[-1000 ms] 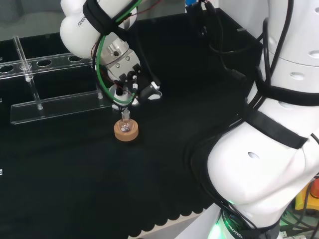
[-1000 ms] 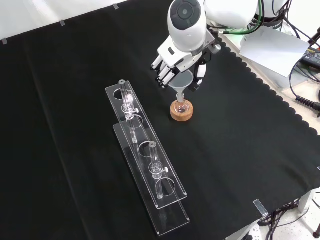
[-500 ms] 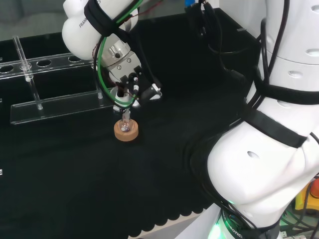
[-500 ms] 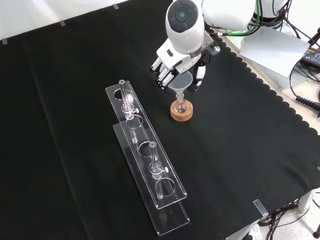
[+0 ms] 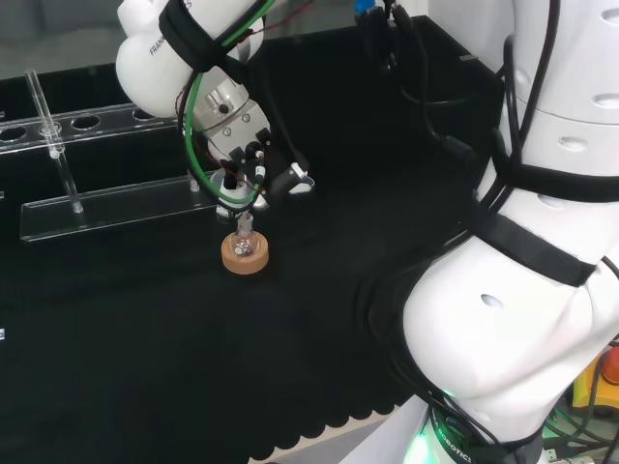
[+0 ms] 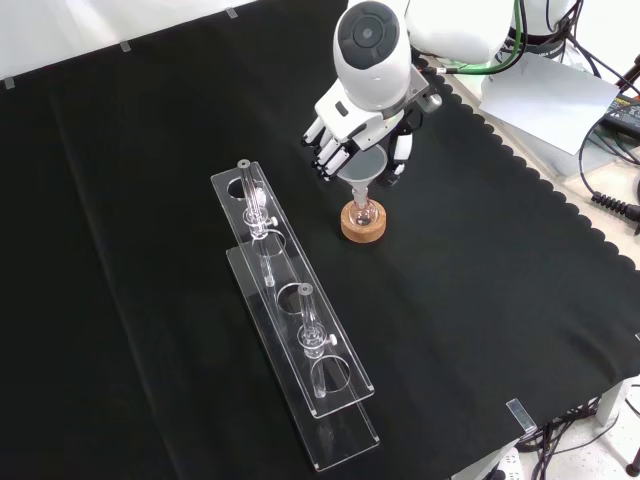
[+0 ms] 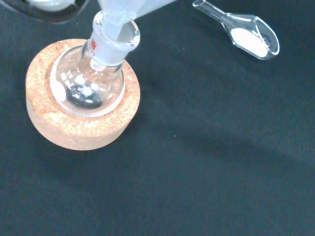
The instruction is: Place the funnel on the round-bottom flask.
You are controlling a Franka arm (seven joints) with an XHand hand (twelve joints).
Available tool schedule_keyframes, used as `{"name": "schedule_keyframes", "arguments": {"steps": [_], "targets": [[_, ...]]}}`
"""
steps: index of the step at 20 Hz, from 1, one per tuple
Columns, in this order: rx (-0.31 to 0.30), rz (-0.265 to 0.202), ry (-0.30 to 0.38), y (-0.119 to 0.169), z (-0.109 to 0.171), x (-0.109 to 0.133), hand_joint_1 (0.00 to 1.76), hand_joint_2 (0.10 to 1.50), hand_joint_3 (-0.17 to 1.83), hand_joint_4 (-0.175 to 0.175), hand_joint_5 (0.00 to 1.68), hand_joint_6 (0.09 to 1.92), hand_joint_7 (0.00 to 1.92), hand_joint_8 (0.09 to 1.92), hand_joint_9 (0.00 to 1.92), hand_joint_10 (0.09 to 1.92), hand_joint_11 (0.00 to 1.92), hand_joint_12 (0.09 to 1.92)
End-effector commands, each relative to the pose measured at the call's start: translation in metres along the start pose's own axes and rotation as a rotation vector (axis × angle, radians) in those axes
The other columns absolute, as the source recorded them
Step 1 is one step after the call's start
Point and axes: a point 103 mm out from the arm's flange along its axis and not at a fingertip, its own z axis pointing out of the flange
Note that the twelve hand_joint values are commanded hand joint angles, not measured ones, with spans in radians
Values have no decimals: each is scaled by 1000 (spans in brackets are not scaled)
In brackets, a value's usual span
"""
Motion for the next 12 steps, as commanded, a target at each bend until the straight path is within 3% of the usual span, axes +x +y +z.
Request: {"name": "schedule_keyframes", "arguments": {"steps": [1,12], "targets": [[0,-7,-4,-5,2,0,859,748,671,-33,758,627,703,663,969,491,569,1267],[-6,8,8,-11,0,9,858,748,671,-35,752,631,700,668,965,497,568,1267]]}}
